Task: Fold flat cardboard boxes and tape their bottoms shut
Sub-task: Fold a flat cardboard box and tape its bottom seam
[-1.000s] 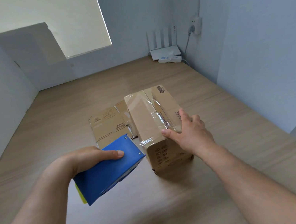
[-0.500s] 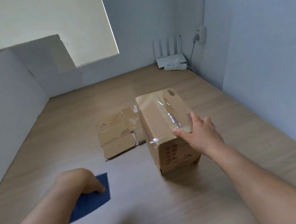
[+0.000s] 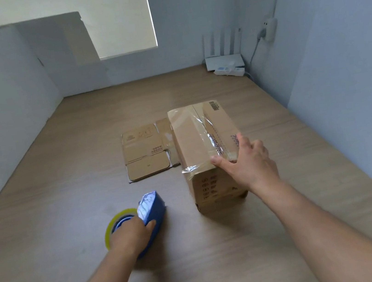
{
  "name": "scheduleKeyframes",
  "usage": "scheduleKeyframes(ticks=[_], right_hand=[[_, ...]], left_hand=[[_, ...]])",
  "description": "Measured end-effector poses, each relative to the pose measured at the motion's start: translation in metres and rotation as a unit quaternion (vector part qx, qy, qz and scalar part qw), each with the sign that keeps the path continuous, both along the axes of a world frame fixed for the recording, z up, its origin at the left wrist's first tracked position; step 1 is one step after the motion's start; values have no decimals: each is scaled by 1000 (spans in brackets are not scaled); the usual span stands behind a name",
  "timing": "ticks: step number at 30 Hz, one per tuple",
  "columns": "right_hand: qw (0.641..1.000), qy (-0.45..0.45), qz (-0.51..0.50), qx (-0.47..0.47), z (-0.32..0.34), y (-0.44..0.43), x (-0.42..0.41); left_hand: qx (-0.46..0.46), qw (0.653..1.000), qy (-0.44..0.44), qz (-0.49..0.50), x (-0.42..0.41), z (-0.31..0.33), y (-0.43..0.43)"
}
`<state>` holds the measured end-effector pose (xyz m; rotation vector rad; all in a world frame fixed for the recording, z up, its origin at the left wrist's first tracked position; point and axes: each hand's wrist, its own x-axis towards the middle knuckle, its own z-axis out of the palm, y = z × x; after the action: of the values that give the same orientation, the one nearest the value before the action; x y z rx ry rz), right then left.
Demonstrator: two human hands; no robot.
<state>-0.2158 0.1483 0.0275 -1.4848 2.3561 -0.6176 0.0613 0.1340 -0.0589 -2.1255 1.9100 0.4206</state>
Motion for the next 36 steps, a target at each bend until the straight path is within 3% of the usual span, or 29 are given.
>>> scheduleKeyframes(ticks=[2,3,5,7,9,12,16,19,22,26,28,31,32,34,36], right_hand=[[1000,4,-1,-2,-1,0,0],[1000,4,-1,-2,-1,-1,0],[1000,6,-1,-3,-2,-1,1],[1000,14,0,-5,-4,0,3],[1000,16,-4,-5,-4,0,4],[1000,16,-15,0,-3,0,8],[999,45,-13,-1,-6,2,10],[994,-66,-7,-91,-11,1,-10],[970,-201,15,-136,-13,1,-29],[962,-238,45,-126,-5,3,-39],[977,-177,76,-88,5,3,-41],[994,43,98,12,19,0,-29],[993,76,85,22,21,-3,-22],[994,81,71,24,18,-6,-11],[996,54,71,18,10,-5,-8]], left_hand=[[-31,999,19,37,-10,9,5],[-65,992,85,61,-20,17,6],[-137,944,294,66,-51,36,9],[-194,885,423,2,-89,60,15],[-224,855,467,-38,-120,72,13],[-166,834,527,12,-140,72,6],[-142,829,536,73,-141,68,6],[-141,822,543,97,-140,67,6],[-127,794,583,117,-141,68,5],[-130,784,593,131,-139,69,2],[-145,812,556,104,-136,68,0],[-142,892,429,26,-133,72,-1],[-140,909,393,17,-133,72,-3],[-146,913,381,30,-132,72,-6],[-146,890,428,57,-132,72,-7]])
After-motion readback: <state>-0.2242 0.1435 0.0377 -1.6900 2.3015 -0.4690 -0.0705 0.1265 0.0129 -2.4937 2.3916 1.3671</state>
